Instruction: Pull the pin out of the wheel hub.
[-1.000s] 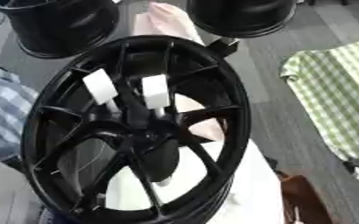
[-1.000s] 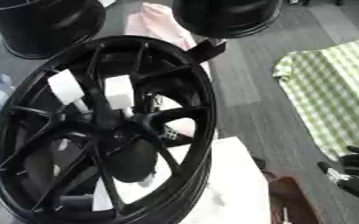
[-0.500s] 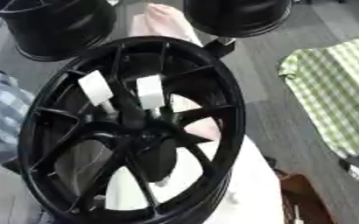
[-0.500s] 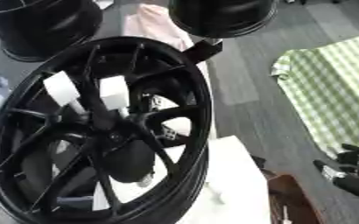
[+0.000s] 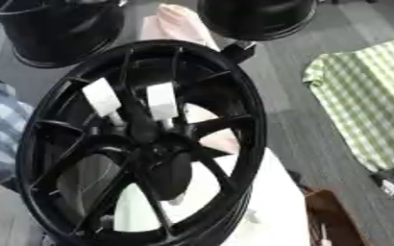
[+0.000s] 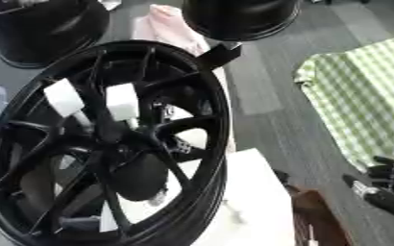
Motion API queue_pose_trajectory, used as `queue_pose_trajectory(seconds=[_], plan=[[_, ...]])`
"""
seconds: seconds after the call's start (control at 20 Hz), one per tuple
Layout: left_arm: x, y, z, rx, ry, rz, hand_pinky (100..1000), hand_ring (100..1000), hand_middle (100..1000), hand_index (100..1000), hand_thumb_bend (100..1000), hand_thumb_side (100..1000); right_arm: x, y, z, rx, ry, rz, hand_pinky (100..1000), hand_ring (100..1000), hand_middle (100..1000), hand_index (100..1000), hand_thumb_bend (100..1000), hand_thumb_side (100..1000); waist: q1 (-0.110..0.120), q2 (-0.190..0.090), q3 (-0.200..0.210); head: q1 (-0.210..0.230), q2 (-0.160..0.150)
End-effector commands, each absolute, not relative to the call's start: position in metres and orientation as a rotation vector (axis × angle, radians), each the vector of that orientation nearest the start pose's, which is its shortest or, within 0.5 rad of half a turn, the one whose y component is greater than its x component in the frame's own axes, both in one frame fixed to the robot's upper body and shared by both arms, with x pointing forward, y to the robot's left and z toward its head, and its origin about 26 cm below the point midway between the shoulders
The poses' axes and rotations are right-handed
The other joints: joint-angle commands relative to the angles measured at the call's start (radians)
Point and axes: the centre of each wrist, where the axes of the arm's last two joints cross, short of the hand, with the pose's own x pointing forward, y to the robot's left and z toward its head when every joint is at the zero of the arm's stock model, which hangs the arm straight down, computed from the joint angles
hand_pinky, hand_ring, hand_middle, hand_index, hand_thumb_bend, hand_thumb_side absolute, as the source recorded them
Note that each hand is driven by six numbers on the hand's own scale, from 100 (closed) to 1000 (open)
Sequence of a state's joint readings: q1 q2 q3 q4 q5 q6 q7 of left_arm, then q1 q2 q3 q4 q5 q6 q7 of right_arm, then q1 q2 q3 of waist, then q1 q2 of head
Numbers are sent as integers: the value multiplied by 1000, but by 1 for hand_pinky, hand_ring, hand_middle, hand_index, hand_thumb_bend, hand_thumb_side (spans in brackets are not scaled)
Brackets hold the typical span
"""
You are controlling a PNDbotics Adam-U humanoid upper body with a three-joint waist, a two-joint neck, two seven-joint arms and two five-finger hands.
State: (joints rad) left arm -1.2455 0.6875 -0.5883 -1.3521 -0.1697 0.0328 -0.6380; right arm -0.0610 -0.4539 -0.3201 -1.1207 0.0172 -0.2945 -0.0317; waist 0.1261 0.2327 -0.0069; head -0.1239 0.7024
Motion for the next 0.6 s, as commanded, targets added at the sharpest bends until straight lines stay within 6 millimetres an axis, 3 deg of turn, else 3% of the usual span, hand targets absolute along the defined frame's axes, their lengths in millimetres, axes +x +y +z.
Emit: queue_pose_trajectory(seconds=[0.05, 0.45, 0.55, 0.6], plan=[[413, 176, 371, 508, -1633, -1829, 821, 804, 720, 850, 199, 1000, 251, -479, -16, -659, -1539, 74, 663, 686, 611, 793, 639, 176, -13, -9, -3, 7, 0], [419, 169, 362, 497, -1560, -1864, 839, 812, 744, 858, 201, 1000, 252, -477, -16, -659, -1545, 73, 663, 686, 611, 793, 639, 175, -17, 0, -5, 15, -4], [418, 174, 360, 504, -1534, -1877, 859, 829, 759, 864, 236, 1000, 252, -478, -16, -661, -1545, 72, 663, 685, 610, 792, 639, 175, -16, 0, -4, 14, -4], [416, 177, 361, 509, -1527, -1889, 871, 838, 766, 867, 298, 1000, 252, -478, -16, -663, -1545, 72, 663, 685, 610, 792, 639, 175, -15, 0, -4, 13, -5]])
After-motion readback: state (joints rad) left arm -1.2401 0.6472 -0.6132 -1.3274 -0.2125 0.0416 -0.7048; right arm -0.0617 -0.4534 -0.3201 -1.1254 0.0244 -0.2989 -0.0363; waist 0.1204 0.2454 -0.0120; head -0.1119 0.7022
